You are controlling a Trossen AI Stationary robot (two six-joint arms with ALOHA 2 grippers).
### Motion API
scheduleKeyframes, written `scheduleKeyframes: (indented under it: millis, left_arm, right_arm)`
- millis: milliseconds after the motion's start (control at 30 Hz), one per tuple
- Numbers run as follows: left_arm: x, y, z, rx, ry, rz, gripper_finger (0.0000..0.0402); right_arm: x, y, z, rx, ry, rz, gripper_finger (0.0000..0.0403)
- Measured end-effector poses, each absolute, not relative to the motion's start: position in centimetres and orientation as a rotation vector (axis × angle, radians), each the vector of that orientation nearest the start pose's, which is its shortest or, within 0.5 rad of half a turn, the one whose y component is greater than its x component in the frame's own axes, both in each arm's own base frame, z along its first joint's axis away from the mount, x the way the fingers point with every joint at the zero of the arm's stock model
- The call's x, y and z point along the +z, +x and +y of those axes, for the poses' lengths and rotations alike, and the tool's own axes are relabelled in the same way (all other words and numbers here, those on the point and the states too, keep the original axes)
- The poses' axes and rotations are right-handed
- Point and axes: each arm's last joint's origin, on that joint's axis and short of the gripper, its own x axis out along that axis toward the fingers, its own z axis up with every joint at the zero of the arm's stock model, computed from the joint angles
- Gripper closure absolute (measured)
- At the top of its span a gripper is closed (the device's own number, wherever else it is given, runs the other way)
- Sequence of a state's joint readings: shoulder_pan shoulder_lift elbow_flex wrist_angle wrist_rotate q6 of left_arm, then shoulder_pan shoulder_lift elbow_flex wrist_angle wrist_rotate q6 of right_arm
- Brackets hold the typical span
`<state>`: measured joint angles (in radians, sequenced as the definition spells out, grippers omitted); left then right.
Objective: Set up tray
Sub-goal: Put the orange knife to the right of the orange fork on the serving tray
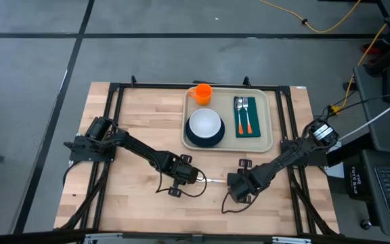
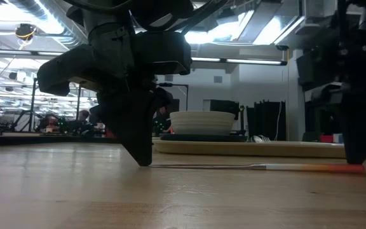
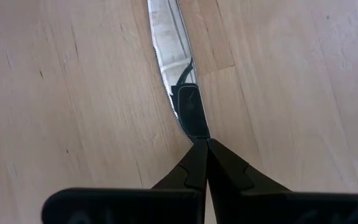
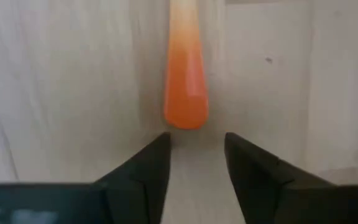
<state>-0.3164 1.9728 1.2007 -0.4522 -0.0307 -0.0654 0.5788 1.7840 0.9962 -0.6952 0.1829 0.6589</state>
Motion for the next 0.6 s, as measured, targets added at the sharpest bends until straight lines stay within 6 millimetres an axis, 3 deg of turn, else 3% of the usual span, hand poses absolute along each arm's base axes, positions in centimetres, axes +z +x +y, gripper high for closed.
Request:
scheduleKeyframes:
  millis: [600]
  left_arm:
    - [12.8,35.6,-11.5,-0.209,0.155,1.212,0.0399]
  right_arm:
    - [13.4,26.6,15.0,-0.053,0.068,1.402,0.0244]
